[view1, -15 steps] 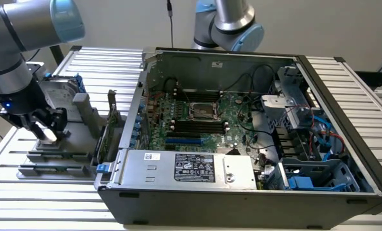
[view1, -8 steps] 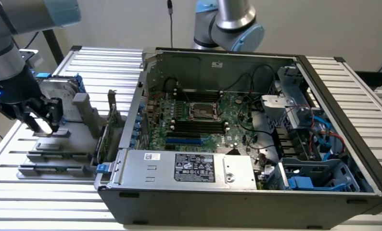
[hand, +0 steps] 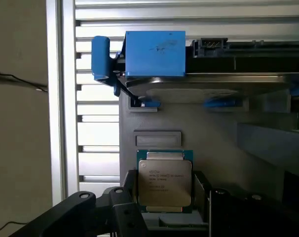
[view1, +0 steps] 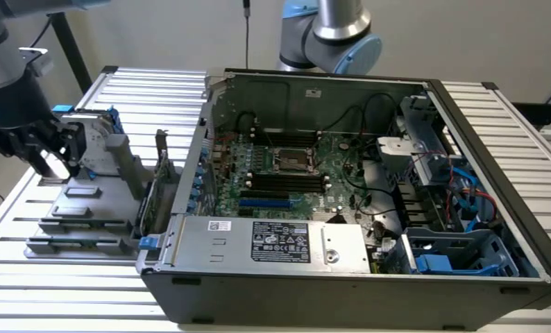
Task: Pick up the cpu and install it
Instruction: 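Pick up the cpu and move it towards the insertion slot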
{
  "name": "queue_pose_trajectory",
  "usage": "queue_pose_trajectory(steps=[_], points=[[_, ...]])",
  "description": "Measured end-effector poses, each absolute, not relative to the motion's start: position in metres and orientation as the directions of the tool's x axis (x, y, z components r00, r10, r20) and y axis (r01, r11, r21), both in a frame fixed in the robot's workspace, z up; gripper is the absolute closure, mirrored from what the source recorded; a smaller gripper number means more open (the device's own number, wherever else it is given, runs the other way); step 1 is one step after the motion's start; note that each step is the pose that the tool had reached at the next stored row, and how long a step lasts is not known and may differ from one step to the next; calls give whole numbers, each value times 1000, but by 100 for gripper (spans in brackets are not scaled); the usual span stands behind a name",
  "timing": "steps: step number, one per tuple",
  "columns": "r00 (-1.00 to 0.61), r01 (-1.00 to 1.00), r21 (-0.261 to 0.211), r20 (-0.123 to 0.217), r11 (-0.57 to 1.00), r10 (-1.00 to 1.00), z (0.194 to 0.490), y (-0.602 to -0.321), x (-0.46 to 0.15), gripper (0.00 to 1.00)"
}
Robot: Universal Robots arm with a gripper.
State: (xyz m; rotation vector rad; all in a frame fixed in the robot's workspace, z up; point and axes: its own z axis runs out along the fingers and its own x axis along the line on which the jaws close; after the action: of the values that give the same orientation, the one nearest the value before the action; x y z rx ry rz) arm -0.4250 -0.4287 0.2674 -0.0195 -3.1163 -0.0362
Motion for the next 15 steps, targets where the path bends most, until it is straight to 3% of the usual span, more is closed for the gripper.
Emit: queue_pose_trajectory(steps=[15], points=[[-999, -5, 25, 31, 1000, -6, 336, -429, -393, 45]])
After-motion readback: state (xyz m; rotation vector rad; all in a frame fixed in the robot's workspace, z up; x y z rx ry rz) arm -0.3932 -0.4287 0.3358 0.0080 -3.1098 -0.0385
